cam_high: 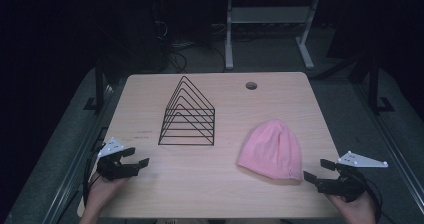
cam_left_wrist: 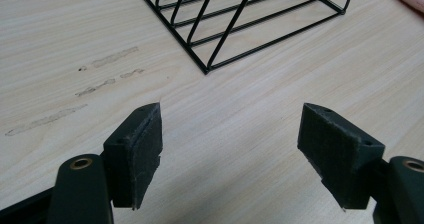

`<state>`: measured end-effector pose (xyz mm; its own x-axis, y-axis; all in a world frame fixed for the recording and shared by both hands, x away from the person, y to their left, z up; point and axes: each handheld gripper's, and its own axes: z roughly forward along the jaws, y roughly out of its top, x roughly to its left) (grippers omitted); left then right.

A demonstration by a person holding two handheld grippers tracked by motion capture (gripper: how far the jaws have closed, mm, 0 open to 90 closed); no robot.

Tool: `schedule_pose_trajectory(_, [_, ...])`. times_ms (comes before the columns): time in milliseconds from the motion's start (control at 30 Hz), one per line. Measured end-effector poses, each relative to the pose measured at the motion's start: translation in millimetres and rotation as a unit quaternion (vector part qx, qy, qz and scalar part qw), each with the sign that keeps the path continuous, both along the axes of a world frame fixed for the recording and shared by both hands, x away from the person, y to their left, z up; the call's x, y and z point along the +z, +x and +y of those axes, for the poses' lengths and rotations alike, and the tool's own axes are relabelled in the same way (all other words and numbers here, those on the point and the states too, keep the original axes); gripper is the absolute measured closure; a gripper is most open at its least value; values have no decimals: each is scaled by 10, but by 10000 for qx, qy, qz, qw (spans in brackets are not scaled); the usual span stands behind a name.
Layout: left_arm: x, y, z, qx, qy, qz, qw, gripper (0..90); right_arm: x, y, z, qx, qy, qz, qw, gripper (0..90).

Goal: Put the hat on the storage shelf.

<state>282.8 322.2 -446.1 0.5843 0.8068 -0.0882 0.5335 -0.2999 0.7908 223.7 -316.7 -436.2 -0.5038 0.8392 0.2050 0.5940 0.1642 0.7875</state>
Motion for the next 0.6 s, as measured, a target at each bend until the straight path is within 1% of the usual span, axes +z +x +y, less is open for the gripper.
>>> schedule_pose_trajectory(100, [-10,4,-10,-24,35,26,10000,255,15,13,4,39,17,-21,10000,147])
schedule_pose_trajectory(133, [-14,4,-15,-18,15,24,10000,255,15,13,4,39,17,-21,10000,147])
schedule_pose_trajectory(233, [-15,-1,-10,-29,27,33,10000,255,35,44,11,80,38,12,10000,142])
schedule_pose_trajectory(267, [-13,-1,-4,-54,61,34,10000,255,48,59,18,103,47,54,9999,142])
schedule_pose_trajectory(300, [-14,0,-4,-59,70,36,10000,255,59,78,22,149,16,17,9999,142])
schedule_pose_trajectory(333, [-15,4,-9,-35,36,25,10000,255,78,89,34,156,17,37,9999,142])
schedule_pose_trajectory(400, [-10,10,-3,-21,44,20,10000,255,127,156,66,283,-15,3,9996,142])
schedule_pose_trajectory(467, [-15,8,3,-4,36,28,10000,255,146,181,78,318,-21,-4,9995,142])
schedule_pose_trajectory(500, [-16,6,13,-16,70,37,10000,255,165,208,92,346,-32,12,9994,142])
schedule_pose_trajectory(533, [-20,1,13,23,38,42,10000,255,181,243,107,381,-49,2,9993,142])
schedule_pose_trajectory(567, [-20,-2,26,16,74,46,10000,255,196,278,122,412,-73,-6,9991,142])
schedule_pose_trajectory(600, [-19,-5,33,49,53,48,10000,255,212,311,139,445,-89,10,9990,142])
